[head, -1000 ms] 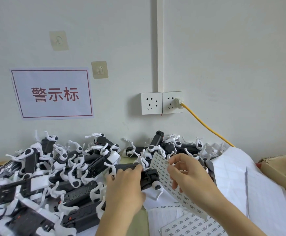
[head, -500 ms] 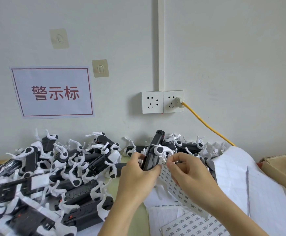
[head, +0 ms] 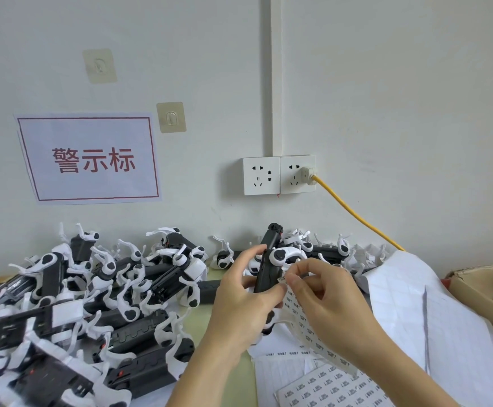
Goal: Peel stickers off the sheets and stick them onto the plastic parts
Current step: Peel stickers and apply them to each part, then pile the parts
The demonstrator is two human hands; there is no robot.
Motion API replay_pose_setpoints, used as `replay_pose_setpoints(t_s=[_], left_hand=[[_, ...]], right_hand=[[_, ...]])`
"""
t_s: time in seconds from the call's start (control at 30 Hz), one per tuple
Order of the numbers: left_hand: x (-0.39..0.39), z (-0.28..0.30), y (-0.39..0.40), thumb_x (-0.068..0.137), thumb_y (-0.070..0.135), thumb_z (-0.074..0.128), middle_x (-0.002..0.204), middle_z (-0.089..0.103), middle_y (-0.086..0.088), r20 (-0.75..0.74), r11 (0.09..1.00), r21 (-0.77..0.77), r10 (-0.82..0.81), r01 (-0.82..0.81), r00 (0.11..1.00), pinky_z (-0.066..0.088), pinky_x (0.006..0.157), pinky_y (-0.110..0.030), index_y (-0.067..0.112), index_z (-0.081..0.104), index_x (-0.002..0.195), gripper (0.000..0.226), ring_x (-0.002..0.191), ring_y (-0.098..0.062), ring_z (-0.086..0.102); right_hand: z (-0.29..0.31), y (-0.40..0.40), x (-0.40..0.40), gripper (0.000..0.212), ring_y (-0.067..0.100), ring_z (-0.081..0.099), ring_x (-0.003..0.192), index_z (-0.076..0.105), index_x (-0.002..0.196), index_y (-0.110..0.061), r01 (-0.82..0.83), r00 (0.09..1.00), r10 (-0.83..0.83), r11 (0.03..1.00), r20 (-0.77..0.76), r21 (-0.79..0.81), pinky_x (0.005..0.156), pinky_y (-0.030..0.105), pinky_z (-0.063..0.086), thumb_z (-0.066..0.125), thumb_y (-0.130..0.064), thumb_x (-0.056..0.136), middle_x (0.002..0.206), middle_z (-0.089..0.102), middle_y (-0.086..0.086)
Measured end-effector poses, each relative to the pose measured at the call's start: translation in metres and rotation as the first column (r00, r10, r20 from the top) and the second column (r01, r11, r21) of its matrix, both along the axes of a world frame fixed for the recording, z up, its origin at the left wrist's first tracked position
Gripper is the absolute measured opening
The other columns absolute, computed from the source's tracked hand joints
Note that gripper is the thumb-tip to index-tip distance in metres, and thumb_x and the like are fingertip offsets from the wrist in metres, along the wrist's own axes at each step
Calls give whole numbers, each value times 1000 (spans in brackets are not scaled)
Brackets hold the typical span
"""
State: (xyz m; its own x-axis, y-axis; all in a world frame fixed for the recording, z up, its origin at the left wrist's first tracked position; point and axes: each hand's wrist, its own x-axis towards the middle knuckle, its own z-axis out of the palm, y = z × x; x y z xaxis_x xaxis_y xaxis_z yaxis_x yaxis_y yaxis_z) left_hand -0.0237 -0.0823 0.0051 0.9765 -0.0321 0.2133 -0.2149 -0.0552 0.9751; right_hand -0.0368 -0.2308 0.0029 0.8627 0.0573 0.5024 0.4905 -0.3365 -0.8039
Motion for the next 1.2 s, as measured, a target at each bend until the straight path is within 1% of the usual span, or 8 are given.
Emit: replay_pose_setpoints(t_s=[0.13,0.27,0.4,0.6,0.8,0.87,1.03,1.2], left_hand=[[2,-2,-1,79,10,79,92,75,-7,20,1000,-20,7,-6,1000,49,53,-21,54,61,117,61,67,-24,66],[3,-3,-1,78,7,79,88,72,-13,44,1000,12,-5,4,999,44,47,-21,54,59,123,67,57,-17,55],[5,-4,0,76,10,81,93,73,-11,61,999,37,-8,6,998,45,49,-20,54,60,125,69,55,-15,54],[6,-6,0,76,10,80,94,73,-4,44,999,40,-17,15,999,44,49,-26,56,59,126,71,56,-17,53],[4,-5,1,72,19,80,90,73,-4,35,999,36,-32,30,999,48,53,-26,57,60,124,68,60,-17,57],[4,-5,1,67,25,78,82,72,-2,30,999,17,-40,39,999,47,53,-27,56,61,123,67,60,-17,57],[6,-5,0,65,33,75,77,72,4,55,999,12,-38,37,998,50,68,-24,52,63,122,62,65,-14,63],[7,-5,0,66,35,75,74,72,4,58,1000,7,-27,27,998,49,64,-18,53,65,118,56,67,-13,66]], right_hand=[[-1,-1,1,18,8,28,39,62,82,-20,20,1000,-20,1000,21,-21,41,14,24,58,-19,100,47,45,1],[-2,0,3,19,9,30,41,61,81,-25,61,997,-56,995,61,-83,43,16,28,59,-20,99,54,52,16],[-5,0,5,20,10,33,41,60,80,-30,109,992,-97,983,83,-147,44,17,31,60,-22,99,55,54,14],[-7,-2,7,18,11,41,43,60,83,-36,213,975,-190,945,116,-248,48,29,35,58,-27,99,57,60,4],[-5,-1,5,15,13,43,42,63,86,-34,246,966,-209,926,155,-285,48,27,33,59,-27,99,51,58,0],[-5,-1,4,12,13,44,44,65,89,-32,260,962,-217,919,168,-298,48,28,34,59,-28,99,51,58,-1],[-3,0,1,10,13,48,50,65,92,-34,309,947,-252,886,201,-344,52,28,37,59,-30,98,45,52,-6],[1,3,-3,10,13,52,55,66,97,-33,339,936,-267,861,229,-379,58,33,46,57,-34,98,52,58,-6]])
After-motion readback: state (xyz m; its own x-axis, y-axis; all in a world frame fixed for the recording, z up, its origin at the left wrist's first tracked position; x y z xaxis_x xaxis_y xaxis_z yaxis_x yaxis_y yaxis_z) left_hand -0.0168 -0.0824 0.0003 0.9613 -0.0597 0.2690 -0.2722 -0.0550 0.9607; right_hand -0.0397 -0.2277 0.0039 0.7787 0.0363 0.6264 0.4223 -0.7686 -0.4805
